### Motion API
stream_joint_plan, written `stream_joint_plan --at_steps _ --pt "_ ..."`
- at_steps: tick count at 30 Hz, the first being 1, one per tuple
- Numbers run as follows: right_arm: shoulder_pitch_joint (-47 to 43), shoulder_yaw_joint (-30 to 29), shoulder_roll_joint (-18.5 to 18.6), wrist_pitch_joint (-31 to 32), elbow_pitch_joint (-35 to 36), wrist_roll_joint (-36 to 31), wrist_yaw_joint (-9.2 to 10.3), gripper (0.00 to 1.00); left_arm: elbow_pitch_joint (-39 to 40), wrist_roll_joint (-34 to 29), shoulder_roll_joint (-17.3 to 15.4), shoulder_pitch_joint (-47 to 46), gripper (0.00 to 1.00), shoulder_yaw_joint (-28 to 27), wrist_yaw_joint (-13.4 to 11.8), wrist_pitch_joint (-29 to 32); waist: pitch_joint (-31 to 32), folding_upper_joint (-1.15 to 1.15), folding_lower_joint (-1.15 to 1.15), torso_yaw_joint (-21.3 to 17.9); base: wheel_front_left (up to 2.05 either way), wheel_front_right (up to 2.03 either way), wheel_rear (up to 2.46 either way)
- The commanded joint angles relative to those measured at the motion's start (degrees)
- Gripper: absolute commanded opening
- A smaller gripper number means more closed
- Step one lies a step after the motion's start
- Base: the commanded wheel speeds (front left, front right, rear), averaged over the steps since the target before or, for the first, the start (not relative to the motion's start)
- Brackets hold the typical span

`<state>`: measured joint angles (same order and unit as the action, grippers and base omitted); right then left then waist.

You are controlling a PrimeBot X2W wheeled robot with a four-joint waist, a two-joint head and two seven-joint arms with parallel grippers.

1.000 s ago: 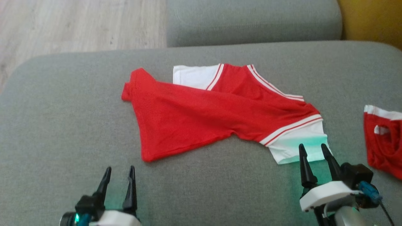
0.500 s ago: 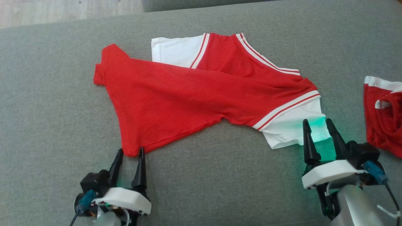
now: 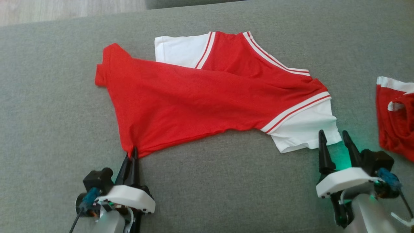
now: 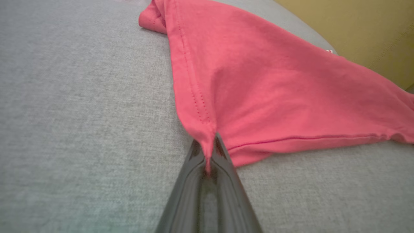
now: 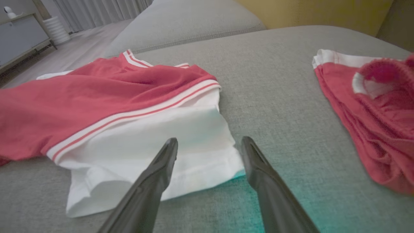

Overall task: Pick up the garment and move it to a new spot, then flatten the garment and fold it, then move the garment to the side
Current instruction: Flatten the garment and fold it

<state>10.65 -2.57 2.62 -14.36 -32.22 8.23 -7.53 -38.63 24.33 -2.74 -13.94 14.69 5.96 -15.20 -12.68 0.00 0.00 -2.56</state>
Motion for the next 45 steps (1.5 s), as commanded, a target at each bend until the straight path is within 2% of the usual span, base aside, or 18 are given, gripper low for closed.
stream_joint_plan --at_steps 1,8,9,10,13,16,22,25,26,32,37,41,45 --pt "2.8 0.5 0.3 -0.6 0.4 -0.9 0.04 1.00 -0.1 0.2 -0.1 -0.1 0.00 -0.8 0.0 0.2 0.0 0.00 0.00 0.3 0.00 0.00 0.00" --pt "4.6 -1.2 0.3 -0.6 -8.7 -2.8 0.04 0.98 0.3 -0.7 -0.1 0.6 0.00 -0.4 0.1 0.2 0.2 0.00 0.00 1.6 0.00 0.00 0.00" --pt "4.6 -1.0 0.3 -0.6 -10.4 -2.7 0.04 0.25 0.3 -0.8 -0.1 0.7 0.00 -0.4 0.1 0.2 0.3 0.00 0.00 1.7 0.00 0.00 0.00" --pt "4.7 -0.6 0.3 -0.6 -11.9 -2.4 0.04 0.00 0.4 -0.9 -0.1 0.8 0.00 -0.5 0.0 0.2 0.5 0.00 0.00 1.7 0.00 0.00 0.00" --pt "4.7 0.3 0.3 -0.6 -14.7 -1.3 0.04 0.00 1.0 -1.4 -0.1 1.4 0.00 -1.1 0.0 0.2 1.4 0.00 0.00 1.5 0.00 0.00 0.00" --pt "4.5 0.3 0.3 -0.6 -13.2 0.4 0.04 0.00 3.0 -2.3 -0.1 2.2 0.00 -2.5 -0.1 0.2 2.8 0.00 0.00 1.1 0.00 0.00 0.00" --pt "4.0 2.7 0.3 -0.6 -0.3 8.5 0.04 0.00 10.3 -5.7 -0.2 2.3 0.00 -6.0 0.4 0.2 8.1 0.00 0.00 1.0 0.00 0.00 0.00" --pt "5.5 2.4 0.3 -0.6 6.5 12.5 0.04 0.00 14.3 -7.5 -2.1 0.0 0.00 -7.6 0.9 0.2 11.2 0.00 0.00 1.1 0.00 0.00 0.00" --pt "5.5 2.4 0.3 -0.6 6.5 12.5 0.04 0.00 14.3 -7.5 -2.1 0.0 0.00 -7.6 0.9 0.2 11.2 0.00 0.00 1.1 0.00 0.00 0.00" --pt "13.8 1.8 4.5 -0.6 16.7 18.2 0.04 0.00 20.7 -8.5 -9.6 -10.4 0.00 -7.3 1.4 0.4 14.7 0.00 0.00 1.9 0.00 0.00 0.00" --pt "22.0 1.5 9.1 3.0 24.0 20.9 0.04 0.00 27.9 -6.7 -15.8 -20.1 0.00 -5.3 1.5 6.6 16.3 0.00 0.00 2.7 0.00 0.00 0.00" --pt "27.7 0.4 11.3 8.0 27.7 20.9 0.04 0.00 32.0 -4.5 -19.1 -25.7 0.00 -4.1 1.5 13.1 16.0 0.00 0.00 3.5 0.00 0.00 0.00" --pt "32.2 0.5 11.9 12.4 26.9 19.6 0.04 0.00 32.1 -3.6 -20.4 -28.4 0.00 -3.5 1.5 17.8 14.2 0.00 0.00 4.1 0.00 0.00 0.00"
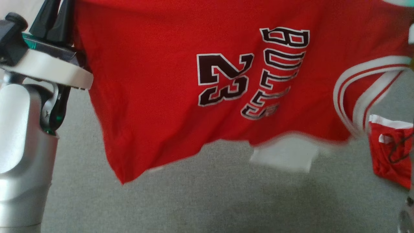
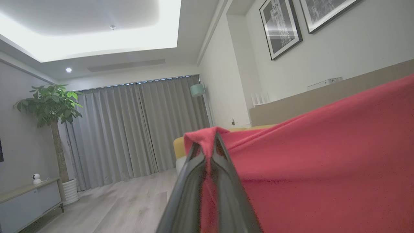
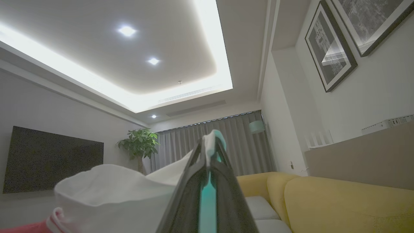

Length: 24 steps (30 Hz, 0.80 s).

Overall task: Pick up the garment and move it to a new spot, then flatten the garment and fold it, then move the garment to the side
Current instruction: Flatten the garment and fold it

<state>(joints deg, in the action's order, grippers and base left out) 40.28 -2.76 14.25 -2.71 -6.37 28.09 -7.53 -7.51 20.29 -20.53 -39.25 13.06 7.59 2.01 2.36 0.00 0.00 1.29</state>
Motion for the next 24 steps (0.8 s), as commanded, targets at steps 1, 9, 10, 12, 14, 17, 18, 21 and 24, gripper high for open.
stream_joint_plan --at_steps 1,9,10,12,14,17,18,21,24 --pt "3.4 0.9 0.3 1.5 0.2 -0.6 0.04 0.00 0.4 0.6 -2.5 -3.4 0.00 -1.8 -0.2 1.3 -1.5 0.00 0.00 0.3 0.00 0.00 0.00" --pt "14.7 2.5 -0.8 0.3 -11.1 -4.5 0.04 0.00 -8.2 -2.5 -0.5 -9.8 0.00 -1.5 -3.8 -3.6 -10.9 0.00 0.00 0.0 0.00 0.00 0.00" --pt "16.8 2.2 -0.7 -0.9 -12.9 -5.3 0.04 0.00 -9.8 -3.4 -0.2 -11.6 0.00 -1.5 -4.5 -5.4 -12.0 0.00 0.00 -0.1 0.00 0.00 0.00" --pt "21.2 1.3 -0.4 -4.1 -16.5 -6.7 0.04 0.00 -12.9 -4.6 0.9 -15.1 0.00 -1.3 -5.5 -9.0 -13.8 0.00 0.00 -0.1 0.00 0.00 0.00" --pt "25.4 0.3 0.0 -7.2 -19.5 -8.0 0.04 0.00 -15.2 -5.4 1.8 -18.6 0.00 -1.2 -6.3 -12.4 -15.1 0.00 0.00 -0.2 0.00 0.00 0.00" --pt "29.6 -0.5 0.4 -10.0 -22.7 -8.9 0.04 0.00 -17.8 -6.0 2.9 -22.1 0.00 -1.6 -7.1 -15.4 -16.0 0.00 0.00 -0.5 0.00 0.00 0.00" --pt "30.1 -0.8 0.5 -10.5 -23.7 -8.6 0.04 0.00 -18.7 -6.0 3.2 -22.2 0.00 -1.7 -7.2 -15.9 -16.1 0.00 0.00 -0.6 0.00 0.00 0.00" --pt "28.4 -0.2 0.1 -11.2 -26.6 -6.6 0.04 0.00 -22.0 -5.4 3.7 -19.5 0.00 -2.1 -7.3 -16.5 -15.8 0.00 0.00 -1.2 0.00 0.00 0.00" --pt "22.6 1.7 0.1 -10.8 -28.8 -2.9 0.04 0.00 -24.6 -4.2 4.5 -13.6 0.00 -3.2 -7.6 -16.9 -15.2 0.00 0.00 -1.9 0.00 0.00 0.00"
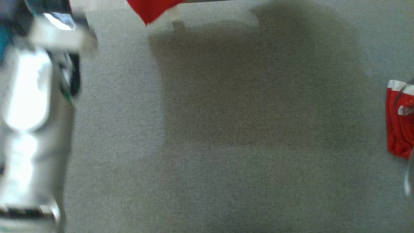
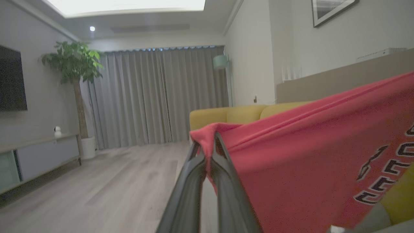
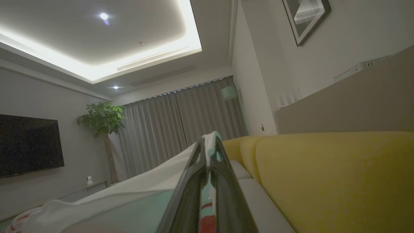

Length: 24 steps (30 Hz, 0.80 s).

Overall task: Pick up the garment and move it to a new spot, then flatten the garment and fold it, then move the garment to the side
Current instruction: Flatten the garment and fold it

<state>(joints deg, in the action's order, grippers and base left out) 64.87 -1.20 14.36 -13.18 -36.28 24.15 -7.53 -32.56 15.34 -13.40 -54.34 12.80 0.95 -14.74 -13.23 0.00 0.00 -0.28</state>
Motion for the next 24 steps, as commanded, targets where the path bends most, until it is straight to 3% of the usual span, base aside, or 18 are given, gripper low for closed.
stream_joint_plan --at_steps 1,5,15,24 --pt "-4.6 1.1 0.1 -0.3 1.0 2.2 0.04 0.00 -0.1 1.2 -2.2 4.0 0.00 -3.2 -0.9 -0.2 0.6 0.00 0.00 -0.5 0.00 0.00 0.00" --pt "-13.6 3.5 0.3 0.0 1.5 6.1 0.04 0.00 -0.4 2.4 -0.1 12.5 0.00 -4.5 -0.5 -0.2 1.3 0.00 0.00 -1.1 0.00 0.00 0.00" --pt "-48.5 8.6 -1.4 2.0 10.9 18.1 0.04 0.00 0.9 2.5 8.6 40.1 0.00 -10.9 3.1 -0.3 7.1 0.00 0.00 -3.0 0.00 0.00 0.00" --pt "-67.5 8.2 -2.1 5.0 18.3 20.0 0.04 0.00 4.7 0.3 10.4 54.2 0.00 -13.8 4.6 -0.3 12.3 0.00 0.00 -4.0 0.00 0.00 0.00"
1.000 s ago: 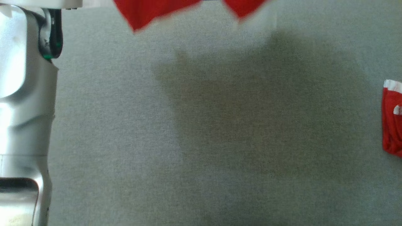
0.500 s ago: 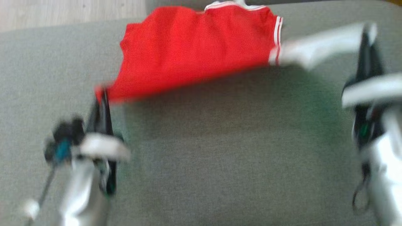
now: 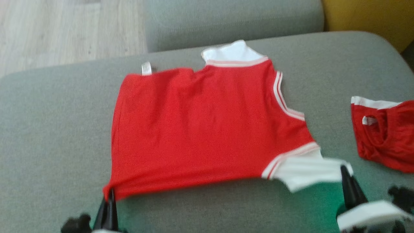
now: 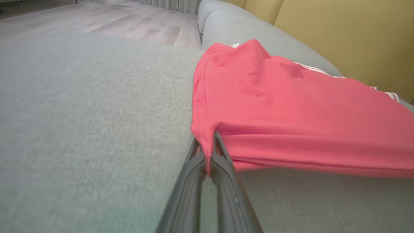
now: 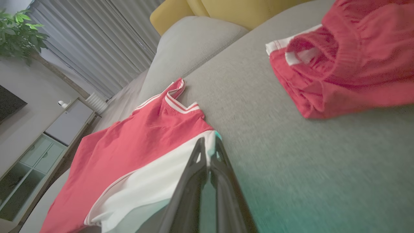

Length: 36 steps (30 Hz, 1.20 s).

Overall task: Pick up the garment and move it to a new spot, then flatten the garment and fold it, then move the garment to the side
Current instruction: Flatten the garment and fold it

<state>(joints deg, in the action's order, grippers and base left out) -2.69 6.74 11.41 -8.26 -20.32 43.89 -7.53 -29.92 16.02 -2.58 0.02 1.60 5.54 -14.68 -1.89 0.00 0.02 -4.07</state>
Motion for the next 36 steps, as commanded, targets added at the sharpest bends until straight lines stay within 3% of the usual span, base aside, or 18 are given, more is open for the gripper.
stream_joint_plan --at_steps 1,8,14,23,30,34,35,36 --pt "-1.3 0.0 0.8 0.6 3.1 0.3 0.04 0.00 2.5 -0.2 -0.4 1.0 0.00 -2.5 0.1 -0.3 1.1 0.00 -0.02 -0.2 0.00 0.00 0.00" --pt "-5.6 -1.8 -0.5 3.5 8.6 -0.3 0.04 0.00 5.8 1.2 -0.3 3.9 0.00 0.5 0.4 -0.3 1.1 0.00 -0.02 1.1 0.00 0.00 0.00" --pt "0.4 -3.2 -2.3 6.0 11.0 -1.8 0.04 0.00 6.9 0.3 -0.3 -2.0 0.00 2.8 0.7 -0.3 -1.5 0.00 -0.02 2.8 0.00 0.00 0.00" --pt "13.4 -5.7 -4.2 9.4 3.7 -7.7 0.04 0.00 -0.8 0.6 -0.3 -13.3 0.00 6.6 -0.7 -0.3 -5.7 0.00 -0.02 4.5 0.00 0.00 0.00" --pt "22.8 -7.6 -5.2 7.9 -4.6 -12.0 0.04 0.00 -7.5 0.9 -0.3 -20.9 0.00 7.9 -3.5 -0.3 -8.7 0.00 -0.02 5.2 0.00 0.00 0.00" --pt "26.4 -7.8 -5.6 5.6 -8.8 -13.9 0.04 0.00 -8.7 0.0 -0.3 -23.6 0.00 7.9 -3.8 -0.3 -9.4 0.00 -0.02 5.4 0.00 0.00 0.00" --pt "27.0 -8.0 -5.7 4.6 -9.8 -14.5 0.04 0.17 -8.8 -0.2 -0.3 -24.1 0.03 7.8 -3.9 -0.3 -9.4 0.00 -0.02 5.4 0.00 0.00 0.00" --pt "27.5 -7.8 -5.7 3.5 -10.6 -15.2 0.04 0.80 -8.6 -0.7 -0.3 -24.5 0.40 7.7 -4.1 -0.3 -9.4 0.00 -0.02 5.5 0.00 0.00 0.00"
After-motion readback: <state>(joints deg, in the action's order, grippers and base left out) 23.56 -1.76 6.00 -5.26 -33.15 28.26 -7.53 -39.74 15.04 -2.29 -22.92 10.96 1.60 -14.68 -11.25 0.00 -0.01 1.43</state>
